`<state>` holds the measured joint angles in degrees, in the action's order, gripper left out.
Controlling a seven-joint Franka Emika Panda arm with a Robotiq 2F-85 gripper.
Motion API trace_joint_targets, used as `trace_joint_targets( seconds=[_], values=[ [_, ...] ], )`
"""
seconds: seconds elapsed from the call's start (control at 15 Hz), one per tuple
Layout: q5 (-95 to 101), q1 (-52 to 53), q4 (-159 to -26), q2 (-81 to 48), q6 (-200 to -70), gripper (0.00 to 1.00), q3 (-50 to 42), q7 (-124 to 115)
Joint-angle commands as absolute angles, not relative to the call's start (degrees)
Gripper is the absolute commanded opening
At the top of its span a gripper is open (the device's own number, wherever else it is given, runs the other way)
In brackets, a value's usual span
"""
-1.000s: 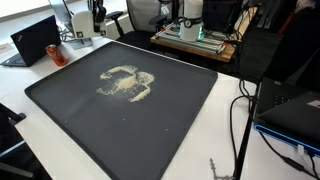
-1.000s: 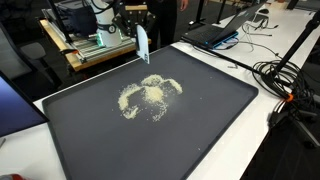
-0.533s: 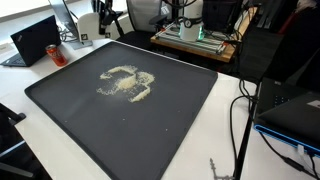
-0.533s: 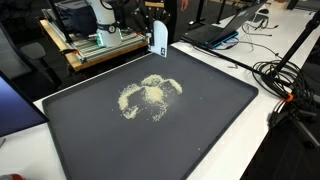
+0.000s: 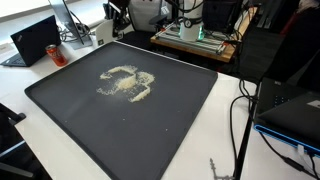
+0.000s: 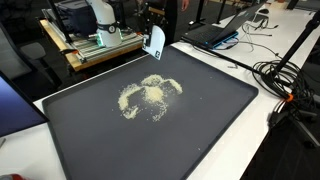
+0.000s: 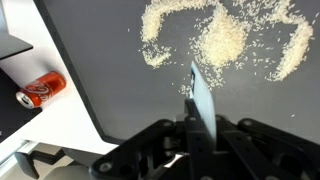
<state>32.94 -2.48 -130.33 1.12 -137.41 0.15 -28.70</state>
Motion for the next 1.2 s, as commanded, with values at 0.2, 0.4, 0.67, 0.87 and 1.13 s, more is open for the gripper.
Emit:
trace_joint_targets(
  seconds=[0.2,0.4,0.67,0.87,1.13],
  values=[
    [36.47,0.34,-129.28,0.45,-128.77,0.01,2.18,-31.57],
    [40.27,1.87,-129.78,0.35,-129.25,0.01,3.53,-36.94],
    [46.56,4.42,-129.18,-0.77,-128.72,0.01,5.6,-47.49],
    [52.16,6.62,-128.26,-2.19,-125.7,0.01,7.29,-55.84],
    [56.89,9.82,-126.29,-5.17,-119.65,0.01,9.27,-64.27]
  ],
)
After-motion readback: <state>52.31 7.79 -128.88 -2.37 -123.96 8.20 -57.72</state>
